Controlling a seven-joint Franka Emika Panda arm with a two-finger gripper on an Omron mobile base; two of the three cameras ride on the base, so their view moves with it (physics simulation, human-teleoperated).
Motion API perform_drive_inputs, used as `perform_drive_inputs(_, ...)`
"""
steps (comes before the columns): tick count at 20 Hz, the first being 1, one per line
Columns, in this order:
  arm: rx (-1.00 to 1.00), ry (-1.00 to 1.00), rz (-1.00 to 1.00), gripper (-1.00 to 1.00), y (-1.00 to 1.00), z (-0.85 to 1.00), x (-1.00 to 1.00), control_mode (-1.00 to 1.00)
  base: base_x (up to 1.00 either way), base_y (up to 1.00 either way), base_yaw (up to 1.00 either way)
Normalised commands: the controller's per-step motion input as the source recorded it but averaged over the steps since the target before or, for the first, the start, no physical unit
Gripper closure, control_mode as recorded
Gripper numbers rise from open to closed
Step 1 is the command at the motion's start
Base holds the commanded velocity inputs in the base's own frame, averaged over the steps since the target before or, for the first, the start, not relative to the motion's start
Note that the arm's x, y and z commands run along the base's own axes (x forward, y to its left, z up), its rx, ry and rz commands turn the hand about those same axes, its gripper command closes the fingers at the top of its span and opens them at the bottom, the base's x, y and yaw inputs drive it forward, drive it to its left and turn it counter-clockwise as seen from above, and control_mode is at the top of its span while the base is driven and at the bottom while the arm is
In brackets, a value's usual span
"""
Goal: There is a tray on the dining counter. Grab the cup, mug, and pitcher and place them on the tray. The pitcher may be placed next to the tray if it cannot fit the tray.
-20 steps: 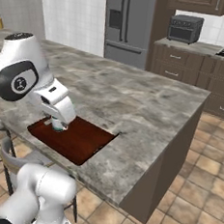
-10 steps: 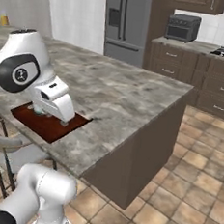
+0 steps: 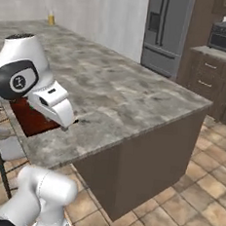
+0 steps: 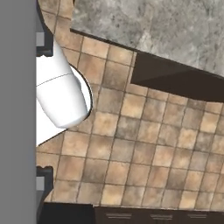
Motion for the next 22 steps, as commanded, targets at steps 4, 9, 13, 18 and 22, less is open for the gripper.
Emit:
perform_drive_inputs(4,0.0,0.0,0.0,-1.0,0.0,0.0,0.0,1.0,0.77,-0.88,0.61)
perform_drive_inputs(9,0.0,0.0,0.0,-1.0,0.0,0.0,0.0,1.0,0.48,-0.64,0.75)
perform_drive_inputs(13,0.0,0.0,0.0,-1.0,0.0,0.0,0.0,1.0,0.0,-0.97,0.68)
perform_drive_inputs(18,0.0,0.0,0.0,-1.0,0.0,0.0,0.0,1.0,-0.02,-0.9,0.71)
perform_drive_inputs(22,0.0,0.0,0.0,-1.0,0.0,0.0,0.0,1.0,-0.37,-1.0,0.56)
